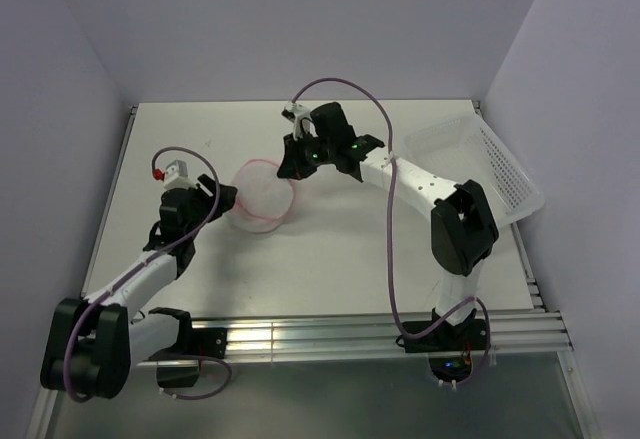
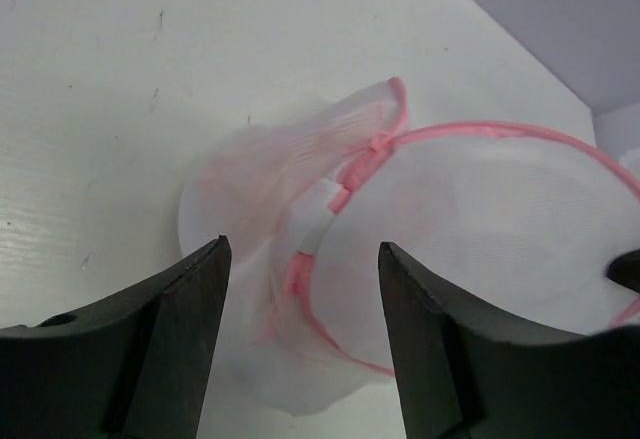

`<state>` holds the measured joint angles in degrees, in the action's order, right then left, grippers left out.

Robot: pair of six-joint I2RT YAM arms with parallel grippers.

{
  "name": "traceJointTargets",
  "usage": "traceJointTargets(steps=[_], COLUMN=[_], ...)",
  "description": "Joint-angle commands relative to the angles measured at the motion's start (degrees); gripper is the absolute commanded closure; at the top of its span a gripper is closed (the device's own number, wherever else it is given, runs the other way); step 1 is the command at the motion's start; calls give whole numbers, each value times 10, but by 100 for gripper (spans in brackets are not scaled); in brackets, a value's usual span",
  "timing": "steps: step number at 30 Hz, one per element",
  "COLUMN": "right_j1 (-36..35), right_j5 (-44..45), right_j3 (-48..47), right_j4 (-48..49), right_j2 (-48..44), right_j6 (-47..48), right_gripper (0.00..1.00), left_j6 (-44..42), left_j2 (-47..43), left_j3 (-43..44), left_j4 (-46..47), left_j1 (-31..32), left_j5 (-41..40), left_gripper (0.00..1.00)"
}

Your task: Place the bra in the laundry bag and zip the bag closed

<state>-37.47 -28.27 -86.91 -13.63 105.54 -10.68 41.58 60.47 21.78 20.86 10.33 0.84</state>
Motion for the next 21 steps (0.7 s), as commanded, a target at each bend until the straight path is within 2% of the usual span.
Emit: traceJointTargets(steps=[1, 5, 9, 14, 16, 17, 19, 21], right_j1=[13, 16, 18, 19, 22, 24, 31, 35], right_j5=[-33, -28, -20, -14, -6, -5, -3, 0], right_j3=[-25, -27, -28, -18, -10, -8, 0, 3], right_j4=[-31, -33, -31, -22, -18, -12, 1, 10], right_j2=[-21, -20, -20, -31, -42, -45, -54, -60], right_j6=[36, 34, 33, 33, 30, 29, 24, 20], right_gripper=[100, 100, 100, 100, 100, 100, 100, 100], left_j6=[-6, 3, 0, 27, 34, 36, 39, 43], left_j2=[54, 84, 115, 135, 133, 129, 116, 99], left_j3=[23, 46, 50, -2, -32, -42, -66, -98], left_j4=[52, 58, 73, 120, 157, 168, 186, 205], left_j1=[-12, -14, -15, -15, -15, -15, -14, -9], left_j5=[23, -5, 42, 79, 89, 93, 106, 106], left_gripper=[33, 40, 59, 58, 71, 85, 100, 100])
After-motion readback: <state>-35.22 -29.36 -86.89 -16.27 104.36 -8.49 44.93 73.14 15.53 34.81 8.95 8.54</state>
